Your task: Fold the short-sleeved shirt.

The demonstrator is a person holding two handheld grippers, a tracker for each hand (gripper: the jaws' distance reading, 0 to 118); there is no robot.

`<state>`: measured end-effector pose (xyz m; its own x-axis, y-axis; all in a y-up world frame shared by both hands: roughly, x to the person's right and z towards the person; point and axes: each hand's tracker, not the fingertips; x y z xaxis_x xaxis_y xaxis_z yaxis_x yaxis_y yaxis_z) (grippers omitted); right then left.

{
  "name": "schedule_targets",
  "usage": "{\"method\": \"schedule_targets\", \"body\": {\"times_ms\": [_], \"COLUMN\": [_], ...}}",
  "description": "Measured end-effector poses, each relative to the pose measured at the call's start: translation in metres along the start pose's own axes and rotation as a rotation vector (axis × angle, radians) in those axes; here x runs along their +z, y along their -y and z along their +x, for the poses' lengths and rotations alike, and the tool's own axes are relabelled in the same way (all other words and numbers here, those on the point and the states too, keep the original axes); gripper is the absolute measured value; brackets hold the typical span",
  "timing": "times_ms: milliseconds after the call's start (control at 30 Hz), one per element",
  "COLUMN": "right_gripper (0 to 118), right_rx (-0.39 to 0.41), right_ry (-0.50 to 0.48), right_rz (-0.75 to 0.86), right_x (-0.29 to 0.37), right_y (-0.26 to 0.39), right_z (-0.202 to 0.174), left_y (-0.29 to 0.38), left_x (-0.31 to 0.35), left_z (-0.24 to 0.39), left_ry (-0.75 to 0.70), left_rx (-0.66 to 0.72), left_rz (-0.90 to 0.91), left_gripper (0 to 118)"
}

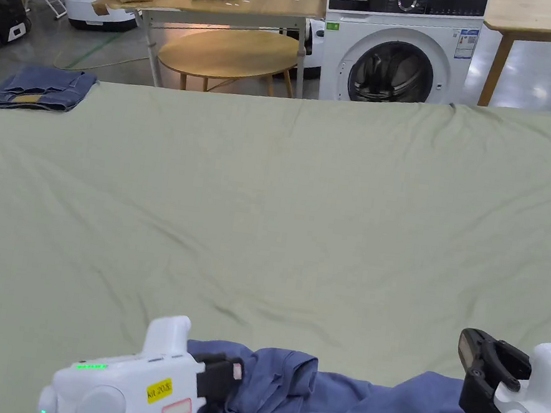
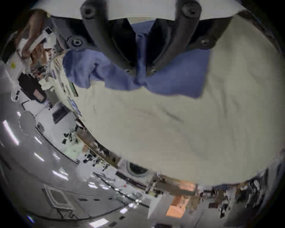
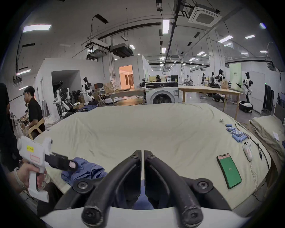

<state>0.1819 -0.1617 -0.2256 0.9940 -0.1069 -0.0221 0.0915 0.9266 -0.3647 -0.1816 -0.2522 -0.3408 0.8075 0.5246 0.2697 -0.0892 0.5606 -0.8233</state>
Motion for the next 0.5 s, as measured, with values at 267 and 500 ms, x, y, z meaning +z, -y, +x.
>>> {"method": "schedule_targets", "body": {"times_ms": [267,500], "right_gripper": [2,2], "right_rx": [-0.007,-0.015], "right_ry": [0.025,0.029], "right_rz": [-0.014,-0.017], "right_x": [0.002,0.002], "right_y": [0.001,0.001], "right_z": [0.011,0.012], "left_y": [0.034,0.023], "left_x": [-0.050,-0.020], "left_z": [0.045,0.035], "left_ry": [0.127,0.058], "left_rx": [-0.049,-0.026], "left_rz": [-0.088,0.001], "left_gripper": [8,6]}}
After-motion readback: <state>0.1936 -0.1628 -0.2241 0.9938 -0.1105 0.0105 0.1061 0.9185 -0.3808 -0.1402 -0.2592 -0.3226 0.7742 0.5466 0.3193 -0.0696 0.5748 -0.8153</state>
